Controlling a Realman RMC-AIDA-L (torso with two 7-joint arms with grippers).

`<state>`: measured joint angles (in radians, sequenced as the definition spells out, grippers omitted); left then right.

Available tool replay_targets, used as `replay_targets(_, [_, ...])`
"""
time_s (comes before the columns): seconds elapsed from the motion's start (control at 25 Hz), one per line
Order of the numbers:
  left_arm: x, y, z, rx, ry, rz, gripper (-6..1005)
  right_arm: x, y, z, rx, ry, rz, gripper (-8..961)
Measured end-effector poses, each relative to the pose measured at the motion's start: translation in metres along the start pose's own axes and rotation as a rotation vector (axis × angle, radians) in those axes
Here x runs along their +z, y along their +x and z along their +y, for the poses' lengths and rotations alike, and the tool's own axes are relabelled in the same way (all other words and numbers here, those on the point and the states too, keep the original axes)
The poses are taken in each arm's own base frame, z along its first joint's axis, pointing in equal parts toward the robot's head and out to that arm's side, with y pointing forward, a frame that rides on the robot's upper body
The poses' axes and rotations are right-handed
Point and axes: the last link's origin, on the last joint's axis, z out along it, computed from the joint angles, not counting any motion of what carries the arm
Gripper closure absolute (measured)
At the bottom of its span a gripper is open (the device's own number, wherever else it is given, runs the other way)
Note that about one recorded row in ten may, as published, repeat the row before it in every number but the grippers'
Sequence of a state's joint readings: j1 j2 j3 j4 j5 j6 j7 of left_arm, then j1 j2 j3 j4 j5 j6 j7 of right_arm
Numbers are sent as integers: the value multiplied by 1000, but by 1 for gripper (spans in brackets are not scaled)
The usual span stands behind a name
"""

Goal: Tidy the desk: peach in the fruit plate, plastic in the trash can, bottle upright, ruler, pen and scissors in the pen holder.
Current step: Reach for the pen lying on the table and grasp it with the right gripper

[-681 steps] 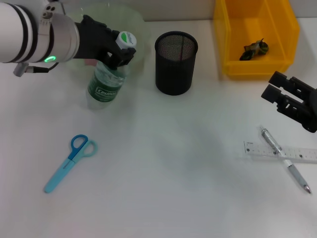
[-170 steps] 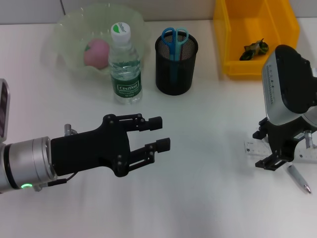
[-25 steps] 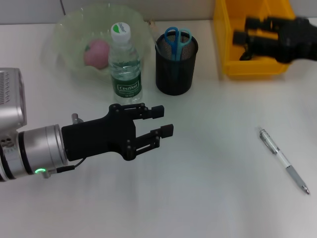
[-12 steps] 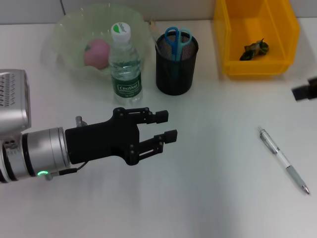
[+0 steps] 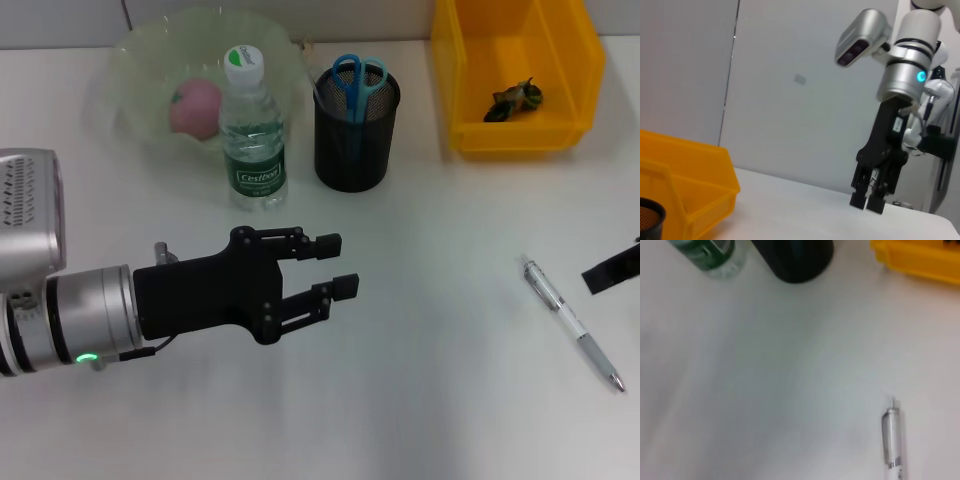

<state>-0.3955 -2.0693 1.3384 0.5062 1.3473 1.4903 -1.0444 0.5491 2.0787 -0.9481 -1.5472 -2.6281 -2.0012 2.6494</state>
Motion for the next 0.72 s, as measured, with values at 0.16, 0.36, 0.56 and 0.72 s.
replay_targets(0.16, [1, -2, 1, 16, -6, -9, 542, 17, -6, -2, 7, 47, 45, 378])
replay_targets(0.36, [1, -2, 1, 19, -8, -13, 543, 30, -18, -5, -8, 115, 107, 378])
replay_targets(0.56, [1, -4, 2, 9, -7, -15, 544, 40, -28, -5, -22, 133, 129, 378])
replay_targets(0.72, [1, -6, 3, 4, -7, -16, 542, 57, -34, -4, -51, 139, 147, 379])
